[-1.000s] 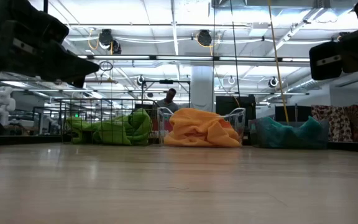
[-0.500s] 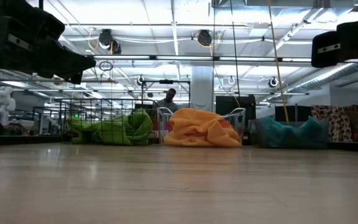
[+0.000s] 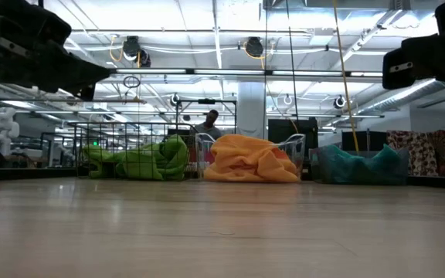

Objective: Sort microfiber towel by color & place in baskets
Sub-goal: Return to Home Position

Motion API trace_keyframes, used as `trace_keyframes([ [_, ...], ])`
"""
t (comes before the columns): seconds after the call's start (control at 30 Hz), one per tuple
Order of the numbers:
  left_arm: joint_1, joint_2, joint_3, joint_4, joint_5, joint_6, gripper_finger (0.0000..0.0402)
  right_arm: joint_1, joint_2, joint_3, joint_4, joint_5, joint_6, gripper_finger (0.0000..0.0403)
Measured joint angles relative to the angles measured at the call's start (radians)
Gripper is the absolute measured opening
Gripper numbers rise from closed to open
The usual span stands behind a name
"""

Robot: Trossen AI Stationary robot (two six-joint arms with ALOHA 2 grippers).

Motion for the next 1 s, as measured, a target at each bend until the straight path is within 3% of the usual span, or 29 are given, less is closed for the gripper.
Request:
trace_keyframes([
  [0.3, 0.000, -0.185, -0.001, -0.189, -0.053, -0.004, 0.0000, -0.007, -0.076, 0.001, -0.046, 0.054, 0.003, 0.0000],
  [0.63, 0.000, -0.378, -0.001, -0.386, -0.076, -0.006, 0.0000, -0.007, -0.075, 0.001, -0.059, 0.059, -0.022, 0.0000],
  [1.0, 0.000, -0.458, 0.000, -0.398, -0.074, -0.006, 0.0000, -0.085, -0.075, 0.001, -0.020, 0.057, -0.038, 0.0000],
])
